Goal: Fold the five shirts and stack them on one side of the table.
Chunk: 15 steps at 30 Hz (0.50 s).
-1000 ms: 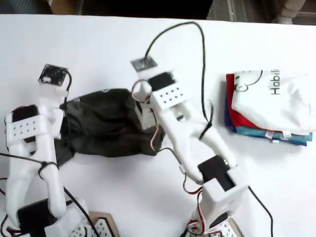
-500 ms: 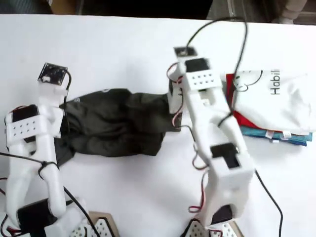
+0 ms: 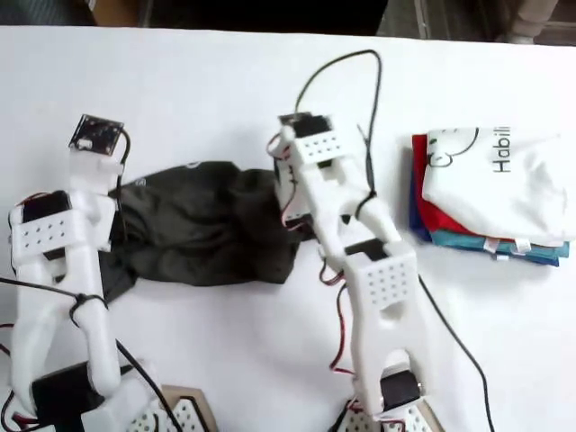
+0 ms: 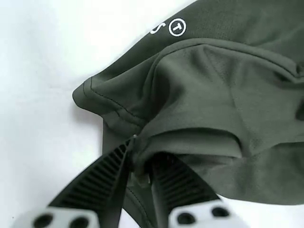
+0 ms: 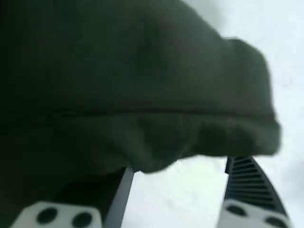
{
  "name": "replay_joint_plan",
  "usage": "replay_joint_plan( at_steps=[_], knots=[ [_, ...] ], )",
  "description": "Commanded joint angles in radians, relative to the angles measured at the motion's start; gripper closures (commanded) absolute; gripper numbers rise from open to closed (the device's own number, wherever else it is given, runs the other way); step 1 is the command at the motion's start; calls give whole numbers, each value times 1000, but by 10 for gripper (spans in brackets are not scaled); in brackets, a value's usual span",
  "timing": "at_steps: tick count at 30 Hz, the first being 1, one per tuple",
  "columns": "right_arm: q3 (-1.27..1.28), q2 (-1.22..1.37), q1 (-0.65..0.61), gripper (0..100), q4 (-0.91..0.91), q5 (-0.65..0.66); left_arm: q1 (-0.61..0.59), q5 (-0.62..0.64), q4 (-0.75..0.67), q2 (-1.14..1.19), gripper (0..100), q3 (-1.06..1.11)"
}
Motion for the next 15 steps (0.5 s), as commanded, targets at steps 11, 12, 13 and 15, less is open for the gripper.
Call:
replay_joint_plan(
  at_steps=[11, 12, 13, 15],
  knots=[
    [-86, 31, -19, 716, 41, 0, -11, -2, -14, -21, 976, -39],
    [-86, 19, -22, 716, 41, 0, -11, -2, -14, -21, 976, -39],
    [-86, 5, -24, 716, 41, 0, -11, -2, -14, -21, 976, -39],
    [-91, -2, -24, 717, 38, 0, -11, -2, -14, -21, 976, -39]
  ],
)
